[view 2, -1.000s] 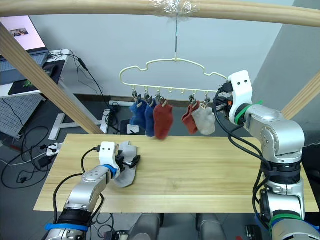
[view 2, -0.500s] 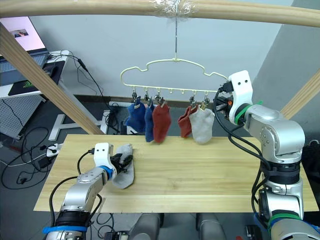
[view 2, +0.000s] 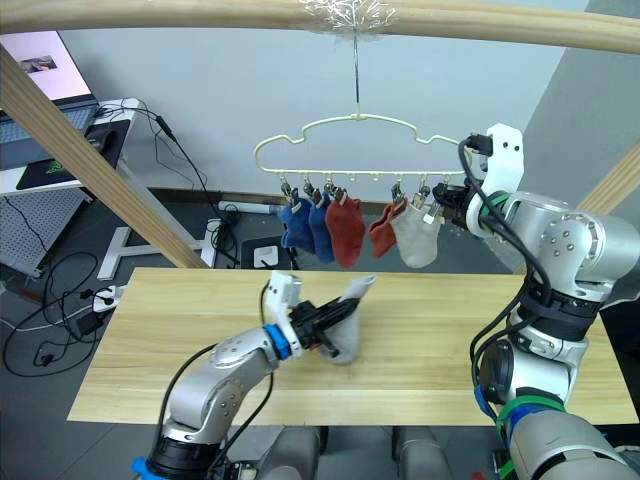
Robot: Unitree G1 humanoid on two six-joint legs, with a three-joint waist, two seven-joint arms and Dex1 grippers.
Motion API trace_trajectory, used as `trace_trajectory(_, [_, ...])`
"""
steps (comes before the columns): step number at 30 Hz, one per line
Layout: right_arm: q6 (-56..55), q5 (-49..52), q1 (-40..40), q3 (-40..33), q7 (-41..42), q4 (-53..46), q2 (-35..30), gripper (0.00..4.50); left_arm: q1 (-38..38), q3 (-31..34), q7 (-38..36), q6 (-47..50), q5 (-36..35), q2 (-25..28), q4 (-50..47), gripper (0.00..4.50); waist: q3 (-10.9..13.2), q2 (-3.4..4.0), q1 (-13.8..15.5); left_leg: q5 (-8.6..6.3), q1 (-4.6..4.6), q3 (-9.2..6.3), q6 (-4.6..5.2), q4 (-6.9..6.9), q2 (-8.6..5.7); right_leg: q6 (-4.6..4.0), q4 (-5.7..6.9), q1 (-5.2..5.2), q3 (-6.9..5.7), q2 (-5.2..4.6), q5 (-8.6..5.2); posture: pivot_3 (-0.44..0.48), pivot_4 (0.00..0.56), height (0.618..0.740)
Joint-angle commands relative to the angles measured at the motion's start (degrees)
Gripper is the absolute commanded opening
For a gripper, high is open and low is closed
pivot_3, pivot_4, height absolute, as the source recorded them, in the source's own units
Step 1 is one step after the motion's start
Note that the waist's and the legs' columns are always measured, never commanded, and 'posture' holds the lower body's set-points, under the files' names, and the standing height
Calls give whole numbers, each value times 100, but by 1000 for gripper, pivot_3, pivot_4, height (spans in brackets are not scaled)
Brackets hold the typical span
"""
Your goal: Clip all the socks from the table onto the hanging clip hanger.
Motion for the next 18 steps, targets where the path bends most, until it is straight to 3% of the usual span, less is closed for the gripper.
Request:
trace_trajectory(1, [254, 121, -151, -499, -347, 158, 163, 0, -390, -537, -215, -822, 408, -32, -365, 22, 0, 0, -5, 0, 1, 0, 0, 0, 0, 0, 1, 0, 0, 0, 0, 272, 252, 740])
trace_trajectory(9, [254, 1046, -342, -783, -1238, 417, 264, 0, -1158, -1010, 305, -2459, 1638, -431, 894, 22, 0, 1, -16, 0, -2, 4, 1, -1, -6, 0, -6, 1, 7, -1, 0, 248, 250, 740])
trace_trajectory(18, [254, 2222, -320, -855, -2266, 565, 189, 0, -1513, -976, 718, -3132, 2183, -719, 1991, 22, 0, 0, -30, -1, -7, 4, 2, -1, -6, 1, -6, -1, 6, -1, 0, 227, 250, 740])
